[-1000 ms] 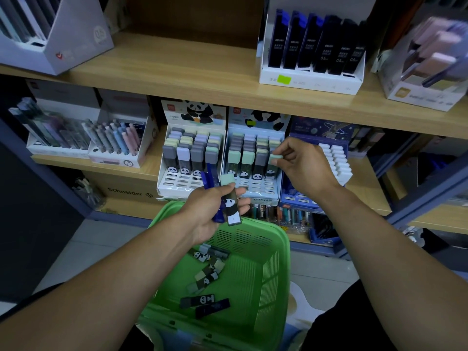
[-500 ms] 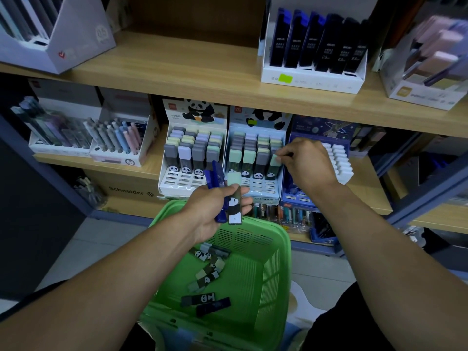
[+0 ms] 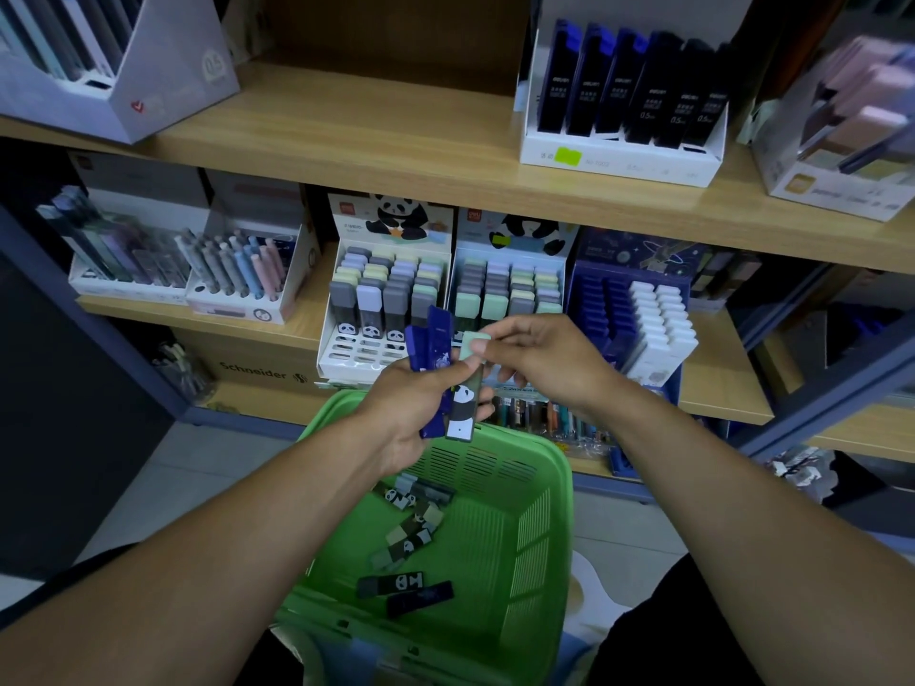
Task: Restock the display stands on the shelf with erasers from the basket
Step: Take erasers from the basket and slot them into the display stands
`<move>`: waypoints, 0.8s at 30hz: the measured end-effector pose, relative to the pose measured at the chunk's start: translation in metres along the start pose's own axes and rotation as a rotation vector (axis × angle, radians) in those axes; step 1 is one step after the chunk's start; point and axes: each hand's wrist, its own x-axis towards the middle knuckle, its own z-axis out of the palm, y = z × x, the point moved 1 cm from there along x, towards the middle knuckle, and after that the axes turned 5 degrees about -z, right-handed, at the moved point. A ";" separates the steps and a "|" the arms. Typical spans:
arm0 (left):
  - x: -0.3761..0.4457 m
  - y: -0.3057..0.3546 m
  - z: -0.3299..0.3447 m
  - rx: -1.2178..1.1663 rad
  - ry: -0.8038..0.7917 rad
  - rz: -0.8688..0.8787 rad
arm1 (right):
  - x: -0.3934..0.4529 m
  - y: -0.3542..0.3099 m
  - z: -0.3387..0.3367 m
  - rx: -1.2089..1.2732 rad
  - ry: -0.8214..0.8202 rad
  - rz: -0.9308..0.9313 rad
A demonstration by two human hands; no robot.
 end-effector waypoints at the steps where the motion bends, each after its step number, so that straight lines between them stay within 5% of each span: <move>1: 0.000 0.000 -0.001 0.005 0.004 0.000 | 0.002 0.001 0.001 0.046 -0.002 0.032; 7: 0.002 0.006 -0.023 -0.054 0.126 0.003 | 0.015 -0.003 -0.001 0.316 0.221 0.098; 11: 0.000 0.009 -0.036 -0.068 0.170 0.009 | 0.021 -0.001 0.002 0.111 0.360 -0.050; 18: -0.009 0.012 -0.039 -0.122 0.150 0.023 | 0.024 0.002 0.018 -0.366 0.290 -0.300; 24: -0.009 0.014 -0.039 -0.103 0.145 0.053 | 0.029 0.001 0.024 -0.514 0.269 -0.375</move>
